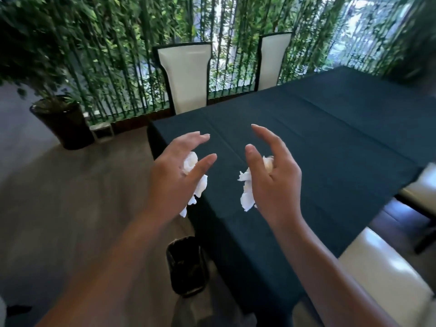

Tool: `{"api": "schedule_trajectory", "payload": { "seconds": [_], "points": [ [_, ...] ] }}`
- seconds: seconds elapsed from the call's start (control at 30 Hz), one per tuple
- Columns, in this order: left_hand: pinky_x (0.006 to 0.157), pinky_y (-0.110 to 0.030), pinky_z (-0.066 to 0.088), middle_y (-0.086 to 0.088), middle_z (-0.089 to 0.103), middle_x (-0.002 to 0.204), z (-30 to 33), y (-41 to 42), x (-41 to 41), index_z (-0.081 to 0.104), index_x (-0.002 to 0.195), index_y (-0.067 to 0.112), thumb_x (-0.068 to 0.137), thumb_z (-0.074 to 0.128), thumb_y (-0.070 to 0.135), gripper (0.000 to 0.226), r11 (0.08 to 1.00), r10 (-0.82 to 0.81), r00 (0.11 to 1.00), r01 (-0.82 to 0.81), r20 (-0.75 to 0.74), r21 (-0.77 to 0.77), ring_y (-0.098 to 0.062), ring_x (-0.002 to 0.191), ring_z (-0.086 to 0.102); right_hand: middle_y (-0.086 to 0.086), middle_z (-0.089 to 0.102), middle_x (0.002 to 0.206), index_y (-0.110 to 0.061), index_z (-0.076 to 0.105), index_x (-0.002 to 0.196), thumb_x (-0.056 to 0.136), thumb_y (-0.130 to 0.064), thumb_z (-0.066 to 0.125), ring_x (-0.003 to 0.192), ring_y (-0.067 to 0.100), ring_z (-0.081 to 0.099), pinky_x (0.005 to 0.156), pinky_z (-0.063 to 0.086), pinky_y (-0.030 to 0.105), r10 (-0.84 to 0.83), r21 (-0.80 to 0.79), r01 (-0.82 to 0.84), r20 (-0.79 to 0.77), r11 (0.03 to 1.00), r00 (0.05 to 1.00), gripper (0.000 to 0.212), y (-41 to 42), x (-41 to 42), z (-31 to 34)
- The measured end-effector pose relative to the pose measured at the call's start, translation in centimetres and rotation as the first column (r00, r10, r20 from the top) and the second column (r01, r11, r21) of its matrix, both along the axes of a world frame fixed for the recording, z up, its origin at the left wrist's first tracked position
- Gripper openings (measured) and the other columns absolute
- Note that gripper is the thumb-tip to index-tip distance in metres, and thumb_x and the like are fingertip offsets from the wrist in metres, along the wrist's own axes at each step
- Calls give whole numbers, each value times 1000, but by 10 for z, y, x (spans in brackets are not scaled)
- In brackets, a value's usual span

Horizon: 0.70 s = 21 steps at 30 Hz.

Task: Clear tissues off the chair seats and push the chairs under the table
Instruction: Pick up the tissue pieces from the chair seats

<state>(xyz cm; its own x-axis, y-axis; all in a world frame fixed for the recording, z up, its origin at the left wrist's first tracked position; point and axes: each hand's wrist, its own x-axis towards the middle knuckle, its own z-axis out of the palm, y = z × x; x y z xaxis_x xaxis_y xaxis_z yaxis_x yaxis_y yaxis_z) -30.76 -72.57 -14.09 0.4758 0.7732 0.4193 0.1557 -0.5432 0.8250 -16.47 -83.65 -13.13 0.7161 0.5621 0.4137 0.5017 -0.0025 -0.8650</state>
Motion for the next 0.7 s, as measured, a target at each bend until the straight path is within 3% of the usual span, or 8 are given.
{"api": "schedule_trajectory", "payload": {
  "seconds": [0.03,0.1,0.27,0.43,0.53,0.63,0.7],
  "points": [
    [100,-38,53,20,58,138,-6,11,5,64,130,38,94,67,48,37,999,-25,1000,25,-12,34,-1,119,61,-13,68,123,-40,61,132,99,-37,60,95,8,59,97,52,47,-23,0,23,-3,1000,1000,33,4,-2,-2],
    [112,-33,43,19,56,143,-14,32,12,63,132,35,96,63,48,38,994,-94,995,96,-32,55,1,133,50,-15,66,127,-38,62,132,100,-33,61,106,8,63,101,50,42,-72,0,72,-11,997,997,33,15,-9,-5],
    [108,-17,37,10,58,137,-27,78,10,64,131,24,101,61,39,34,967,-234,972,236,-32,100,-1,132,50,-19,62,133,-32,63,133,100,-23,61,125,1,56,109,42,26,-208,-37,205,-125,978,970,34,48,-44,-21],
    [107,-18,38,9,60,129,-45,102,11,66,127,21,101,62,32,28,919,-390,919,392,-51,40,-6,129,53,-18,63,129,-35,63,132,97,-13,57,113,10,61,106,46,38,-371,-59,367,-211,928,904,41,60,-72,-46],
    [108,-24,42,14,63,125,-64,90,18,68,123,25,102,61,31,23,883,-456,890,451,-14,-132,-6,124,57,-15,62,107,-38,63,129,97,-14,56,90,5,56,97,51,41,-451,-64,452,-279,890,848,41,60,-75,-65],
    [108,-41,48,13,69,122,-93,75,27,70,117,31,102,61,33,18,782,-447,894,409,35,-471,-9,118,63,-18,56,92,-38,63,128,98,-14,56,78,-2,49,80,47,31,-487,-64,498,-349,865,800,38,58,-76,-89],
    [107,-43,50,15,70,122,-104,71,33,70,117,30,102,61,35,19,733,-422,906,370,46,-571,-8,118,65,-21,54,86,-38,63,127,99,-15,56,73,-6,46,76,45,29,-501,-80,517,-405,852,764,36,59,-76,-104]
  ]
}}
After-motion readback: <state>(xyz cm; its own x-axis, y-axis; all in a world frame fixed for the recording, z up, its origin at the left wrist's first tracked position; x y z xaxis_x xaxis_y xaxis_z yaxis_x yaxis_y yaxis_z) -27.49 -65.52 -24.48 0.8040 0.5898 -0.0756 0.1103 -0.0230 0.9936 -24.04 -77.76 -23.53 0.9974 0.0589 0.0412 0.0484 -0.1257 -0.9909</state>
